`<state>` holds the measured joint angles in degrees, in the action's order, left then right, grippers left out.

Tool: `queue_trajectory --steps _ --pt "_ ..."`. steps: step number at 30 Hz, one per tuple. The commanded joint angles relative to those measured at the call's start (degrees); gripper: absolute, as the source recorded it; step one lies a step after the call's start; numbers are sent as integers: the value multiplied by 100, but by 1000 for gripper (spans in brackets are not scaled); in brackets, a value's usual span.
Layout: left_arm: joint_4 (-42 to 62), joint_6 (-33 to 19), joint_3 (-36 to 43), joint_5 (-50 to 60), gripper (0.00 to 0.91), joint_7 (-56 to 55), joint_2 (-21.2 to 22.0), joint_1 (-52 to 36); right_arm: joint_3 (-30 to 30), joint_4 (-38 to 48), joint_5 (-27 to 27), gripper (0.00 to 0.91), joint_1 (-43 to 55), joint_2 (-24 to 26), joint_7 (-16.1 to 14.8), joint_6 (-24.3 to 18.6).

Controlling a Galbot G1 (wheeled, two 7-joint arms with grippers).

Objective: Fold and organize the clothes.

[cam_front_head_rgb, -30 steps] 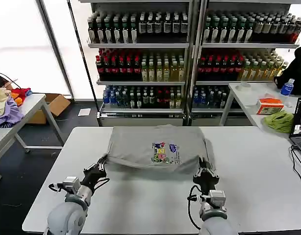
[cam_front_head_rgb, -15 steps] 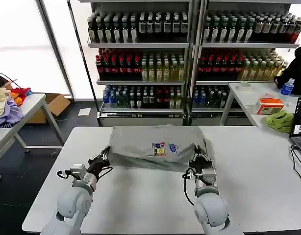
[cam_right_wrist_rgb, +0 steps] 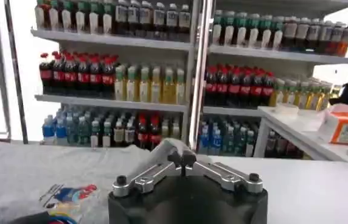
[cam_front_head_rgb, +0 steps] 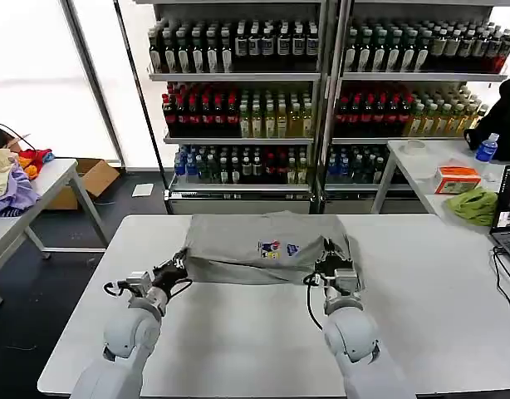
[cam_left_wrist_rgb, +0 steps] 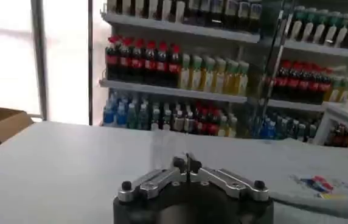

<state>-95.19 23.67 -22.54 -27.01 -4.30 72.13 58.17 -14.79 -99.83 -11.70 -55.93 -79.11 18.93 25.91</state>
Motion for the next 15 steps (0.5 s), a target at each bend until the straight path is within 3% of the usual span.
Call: queue_trajectory --steps 1,6,7,8,9,15 --pt "233 23 28 -2 0 3 -4 -121 3 167 -27 0 88 11 -16 35" --pt "333 53 75 21 0 4 -49 -215 -1 345 -141 0 224 -13 -15 53" --pt "374 54 83 32 101 11 -64 -240 1 402 -151 0 262 -28 -13 45" --pt "398 54 88 45 907 11 -77 -265 -1 417 -151 312 296 -36 -15 42" --pt "403 53 90 48 907 12 -84 -274 -2 457 -161 907 329 -48 -13 29" --pt "191 81 114 127 907 -11 -154 -314 -17 509 -477 907 436 -164 183 -1"
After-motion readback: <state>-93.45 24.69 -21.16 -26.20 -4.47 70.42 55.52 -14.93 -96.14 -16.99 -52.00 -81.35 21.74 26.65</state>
